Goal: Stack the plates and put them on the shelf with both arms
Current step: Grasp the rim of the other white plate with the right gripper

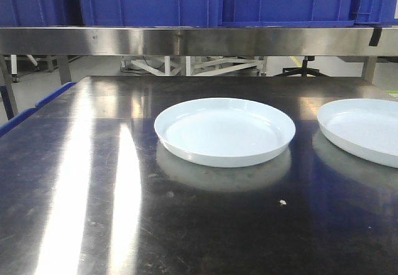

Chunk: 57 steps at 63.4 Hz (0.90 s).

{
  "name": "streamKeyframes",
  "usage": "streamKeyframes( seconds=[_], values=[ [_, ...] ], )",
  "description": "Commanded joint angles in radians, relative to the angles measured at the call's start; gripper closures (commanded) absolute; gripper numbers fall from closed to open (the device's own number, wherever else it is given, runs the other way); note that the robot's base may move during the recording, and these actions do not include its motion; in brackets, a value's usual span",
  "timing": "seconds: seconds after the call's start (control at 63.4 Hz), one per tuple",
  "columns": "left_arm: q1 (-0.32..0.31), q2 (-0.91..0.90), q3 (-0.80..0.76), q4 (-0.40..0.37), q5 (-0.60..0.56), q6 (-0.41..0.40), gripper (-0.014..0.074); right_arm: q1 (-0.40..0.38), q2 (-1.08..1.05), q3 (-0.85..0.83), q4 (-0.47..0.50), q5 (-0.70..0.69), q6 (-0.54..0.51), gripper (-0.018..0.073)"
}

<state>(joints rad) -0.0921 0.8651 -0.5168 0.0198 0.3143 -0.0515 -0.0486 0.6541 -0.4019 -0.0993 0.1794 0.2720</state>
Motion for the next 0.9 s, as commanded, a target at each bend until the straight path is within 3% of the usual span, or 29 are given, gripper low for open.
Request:
streamKeyframes(
  seconds=[0.0, 0.189, 0.363, 0.631, 0.883],
  values=[
    [-0.004, -0.006, -0.025, -0.003, -0.074, -0.005, 0.051, -0.006, 0.005, -0.034, -0.012, -0.044, -0.01, 0.0251],
    [-0.004, -0.006, -0.025, -0.003, -0.074, -0.005, 0.051, -0.006, 0.036, -0.034, -0.015, 0.023, -0.01, 0.0244],
    [-0.004, -0.006, -0.025, -0.003, -0.074, -0.005, 0.051, -0.006, 0.094, -0.045, -0.04, 0.01, -0.01, 0.0118],
    [-0.004, -0.006, -0.025, -0.003, -0.074, -0.005, 0.051, -0.007, 0.294, -0.17, -0.096, 0.039, -0.01, 0.012],
    [-0.004, -0.006, -0.025, -0.003, -0.074, -0.005, 0.051, -0.106, 0.477, -0.298, -0.096, 0.045, -0.01, 0.012]
  ],
)
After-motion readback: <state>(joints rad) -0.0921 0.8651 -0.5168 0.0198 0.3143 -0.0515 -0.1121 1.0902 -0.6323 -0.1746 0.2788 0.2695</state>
